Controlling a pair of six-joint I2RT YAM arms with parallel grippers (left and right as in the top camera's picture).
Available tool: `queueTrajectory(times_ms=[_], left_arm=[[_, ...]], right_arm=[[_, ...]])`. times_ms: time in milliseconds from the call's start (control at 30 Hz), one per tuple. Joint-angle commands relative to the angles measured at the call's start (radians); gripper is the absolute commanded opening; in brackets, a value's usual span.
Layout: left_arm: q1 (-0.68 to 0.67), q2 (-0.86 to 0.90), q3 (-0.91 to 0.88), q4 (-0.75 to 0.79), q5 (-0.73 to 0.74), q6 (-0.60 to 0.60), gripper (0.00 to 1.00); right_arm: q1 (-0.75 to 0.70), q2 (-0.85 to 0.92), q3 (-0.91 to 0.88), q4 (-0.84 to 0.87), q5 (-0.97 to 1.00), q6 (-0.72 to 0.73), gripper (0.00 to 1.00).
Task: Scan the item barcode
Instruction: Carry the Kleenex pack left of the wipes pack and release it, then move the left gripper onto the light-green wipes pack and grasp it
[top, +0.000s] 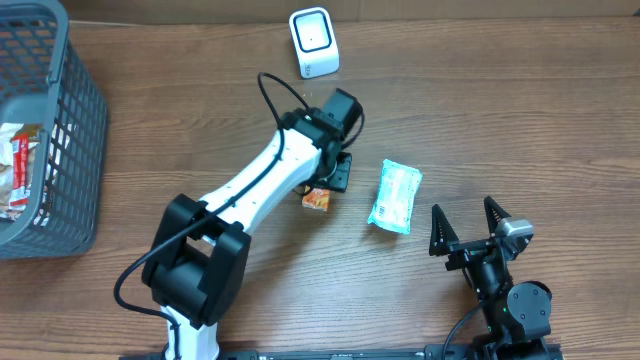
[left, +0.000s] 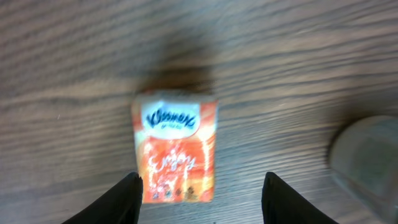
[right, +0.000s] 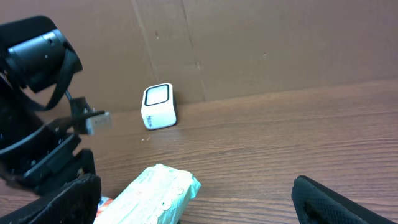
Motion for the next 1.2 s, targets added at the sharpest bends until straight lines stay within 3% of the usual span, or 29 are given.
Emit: queueTrajectory(times_ms=[0,67,200,333,567,733,1167], left_arm=[[-0.005,-0.021,-0.030,-0.005,-0.099,-0.090,0.50],[-0.003,-0.029,-0.026,-0.007,-0.070,-0.089,0.44],[0.000,-0.087,0.032,-0.015,-0.096,-0.085,0.46],[0.014,-0.159,0.145,-0.028,-0.032,-0.081,0.52],[-0.006,-0.175,0.206,-0.028,0.195,-0.080,0.81],[-0.075,-0.127,0.202,-0.010,0.179,-0.062,0.90],[-0.206,0.025,0.202,0.013,0.084,-0.081,0.93]], right_arm=[[-0.005,-0.007,-0.011,0.006,0.010,-0.004,1.00],[-0.005,-0.007,-0.011,0.006,0.010,-0.004,1.00],[-0.005,-0.007,-0.011,0.006,0.010,-0.004,1.00],[-0.005,-0.007,-0.011,0.006,0.010,-0.004,1.00],[-0.005,-0.007,-0.011,0.006,0.010,-0.004,1.00],[-0.005,-0.007,-0.011,0.006,0.010,-0.004,1.00],[-0.005,-0.007,-0.011,0.006,0.010,-0.004,1.00]])
